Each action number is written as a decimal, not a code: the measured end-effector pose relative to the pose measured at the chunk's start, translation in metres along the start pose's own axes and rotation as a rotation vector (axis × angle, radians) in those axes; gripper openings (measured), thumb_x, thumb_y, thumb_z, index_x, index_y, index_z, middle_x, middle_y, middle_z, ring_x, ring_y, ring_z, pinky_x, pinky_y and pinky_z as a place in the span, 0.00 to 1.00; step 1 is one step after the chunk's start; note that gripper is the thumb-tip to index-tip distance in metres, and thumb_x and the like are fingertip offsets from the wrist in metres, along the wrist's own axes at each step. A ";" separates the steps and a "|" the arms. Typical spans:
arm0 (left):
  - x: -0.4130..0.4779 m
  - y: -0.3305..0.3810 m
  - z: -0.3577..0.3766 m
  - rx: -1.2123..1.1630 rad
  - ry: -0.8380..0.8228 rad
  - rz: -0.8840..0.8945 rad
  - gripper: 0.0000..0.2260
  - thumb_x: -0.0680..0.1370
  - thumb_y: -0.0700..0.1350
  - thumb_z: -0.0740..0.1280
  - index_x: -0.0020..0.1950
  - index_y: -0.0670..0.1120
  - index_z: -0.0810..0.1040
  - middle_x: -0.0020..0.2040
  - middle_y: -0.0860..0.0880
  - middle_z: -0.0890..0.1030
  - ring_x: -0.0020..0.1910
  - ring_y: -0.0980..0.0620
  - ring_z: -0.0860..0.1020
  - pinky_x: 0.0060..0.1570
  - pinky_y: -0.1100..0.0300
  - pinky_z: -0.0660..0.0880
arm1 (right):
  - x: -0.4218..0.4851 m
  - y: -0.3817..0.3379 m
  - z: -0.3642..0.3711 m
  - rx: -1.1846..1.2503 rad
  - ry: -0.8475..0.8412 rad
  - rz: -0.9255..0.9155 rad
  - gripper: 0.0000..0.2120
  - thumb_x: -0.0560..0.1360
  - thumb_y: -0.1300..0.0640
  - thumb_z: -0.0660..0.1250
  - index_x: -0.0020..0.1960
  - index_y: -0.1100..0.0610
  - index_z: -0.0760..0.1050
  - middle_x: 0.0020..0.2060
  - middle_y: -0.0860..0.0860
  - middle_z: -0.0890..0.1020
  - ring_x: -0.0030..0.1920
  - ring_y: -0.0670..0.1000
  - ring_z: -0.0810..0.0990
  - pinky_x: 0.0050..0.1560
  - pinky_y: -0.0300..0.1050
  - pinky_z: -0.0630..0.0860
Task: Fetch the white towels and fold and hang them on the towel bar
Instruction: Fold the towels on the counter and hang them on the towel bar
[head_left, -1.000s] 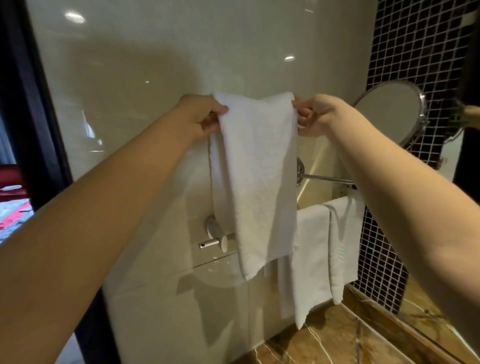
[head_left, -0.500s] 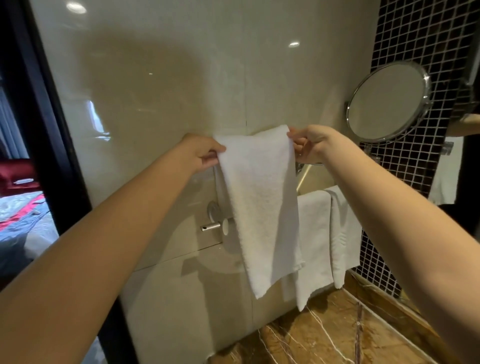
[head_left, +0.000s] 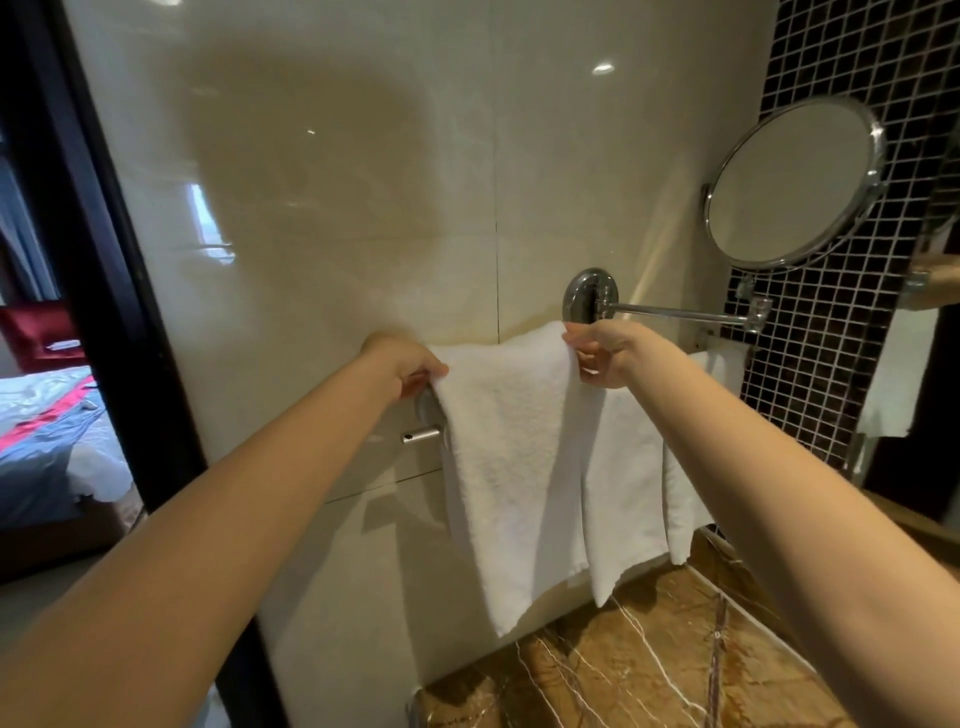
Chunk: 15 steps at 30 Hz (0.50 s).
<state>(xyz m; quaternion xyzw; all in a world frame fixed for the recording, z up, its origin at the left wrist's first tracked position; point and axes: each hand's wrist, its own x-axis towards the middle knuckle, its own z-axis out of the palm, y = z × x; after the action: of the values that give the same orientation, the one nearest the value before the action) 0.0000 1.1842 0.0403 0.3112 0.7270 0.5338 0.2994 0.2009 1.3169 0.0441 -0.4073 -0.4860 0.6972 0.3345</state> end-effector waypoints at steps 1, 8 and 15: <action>0.000 -0.003 0.001 0.035 0.006 -0.004 0.14 0.72 0.31 0.70 0.32 0.42 0.70 0.15 0.51 0.72 0.12 0.60 0.68 0.16 0.71 0.65 | 0.000 0.003 -0.001 -0.013 0.001 0.000 0.14 0.77 0.69 0.61 0.56 0.55 0.77 0.42 0.51 0.79 0.41 0.49 0.75 0.40 0.41 0.71; -0.003 -0.013 0.007 0.149 0.067 0.048 0.09 0.68 0.33 0.74 0.37 0.43 0.77 0.31 0.47 0.73 0.13 0.60 0.66 0.15 0.73 0.58 | 0.003 0.028 -0.009 -0.022 -0.006 0.046 0.20 0.76 0.70 0.61 0.65 0.56 0.76 0.42 0.52 0.78 0.40 0.48 0.75 0.52 0.40 0.72; -0.025 -0.012 0.015 0.199 0.054 0.140 0.16 0.71 0.33 0.71 0.58 0.41 0.81 0.47 0.47 0.84 0.32 0.62 0.78 0.28 0.70 0.69 | 0.004 0.042 -0.003 -0.145 0.033 -0.006 0.18 0.78 0.69 0.61 0.65 0.57 0.75 0.39 0.49 0.76 0.38 0.45 0.73 0.39 0.36 0.71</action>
<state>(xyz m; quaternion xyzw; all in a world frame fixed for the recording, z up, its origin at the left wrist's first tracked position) 0.0258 1.1710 0.0271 0.3751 0.7607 0.4866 0.2093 0.1989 1.3086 0.0022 -0.4402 -0.5307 0.6525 0.3142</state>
